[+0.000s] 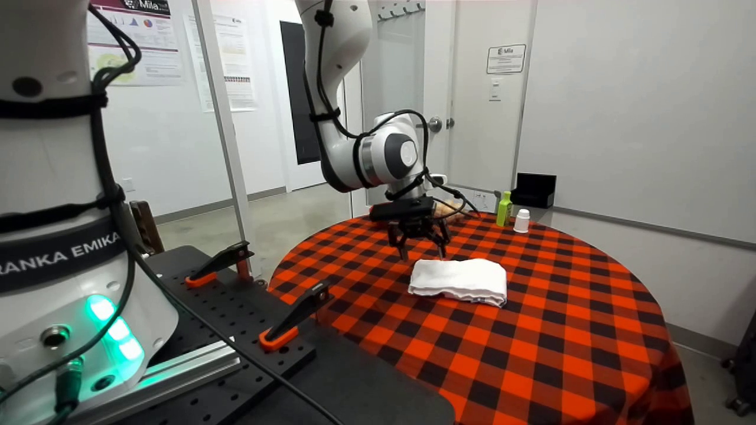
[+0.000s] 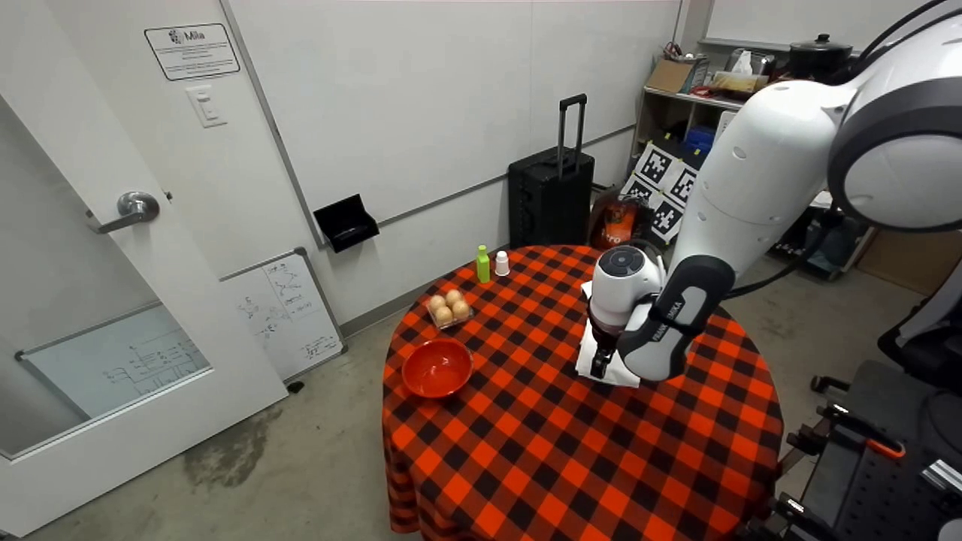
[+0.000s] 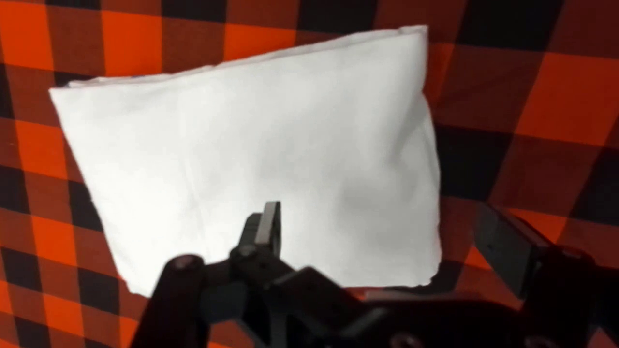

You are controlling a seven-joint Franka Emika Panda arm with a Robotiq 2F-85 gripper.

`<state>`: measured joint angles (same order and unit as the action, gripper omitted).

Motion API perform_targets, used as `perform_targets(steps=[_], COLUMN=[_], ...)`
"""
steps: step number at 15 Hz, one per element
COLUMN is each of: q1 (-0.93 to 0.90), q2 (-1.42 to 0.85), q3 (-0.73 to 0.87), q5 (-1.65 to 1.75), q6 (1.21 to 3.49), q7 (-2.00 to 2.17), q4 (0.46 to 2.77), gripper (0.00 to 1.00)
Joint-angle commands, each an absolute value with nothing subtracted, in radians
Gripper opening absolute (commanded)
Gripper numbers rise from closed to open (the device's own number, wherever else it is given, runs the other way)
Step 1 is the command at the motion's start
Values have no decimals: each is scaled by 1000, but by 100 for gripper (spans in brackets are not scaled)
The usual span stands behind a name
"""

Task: Move the towel to the left, then straighten it

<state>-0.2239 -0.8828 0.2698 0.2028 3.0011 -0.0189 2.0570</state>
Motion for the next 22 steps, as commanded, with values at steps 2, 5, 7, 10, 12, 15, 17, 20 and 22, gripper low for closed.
perform_targets(steps=[2, 5, 7, 10, 12, 15, 17, 20, 22], q1=[-258, -249, -250, -246, -243, -237, -231, -214, -198], q2=[-925, -957, -974, -983, -979, -961, -942, -899, -860], q3=[271, 283, 300, 306, 300, 284, 266, 223, 187], q5=[207, 222, 225, 223, 216, 209, 207, 197, 190], q6=[2972, 2999, 3006, 3009, 3007, 3004, 3003, 2981, 2949], q7=[13, -6, -7, -12, -8, -7, -10, -16, -20], q4=[2040, 2028, 2019, 2014, 2013, 2014, 2021, 2037, 2047], gripper=[100, 100, 100, 72, 63, 40, 24, 2, 0])
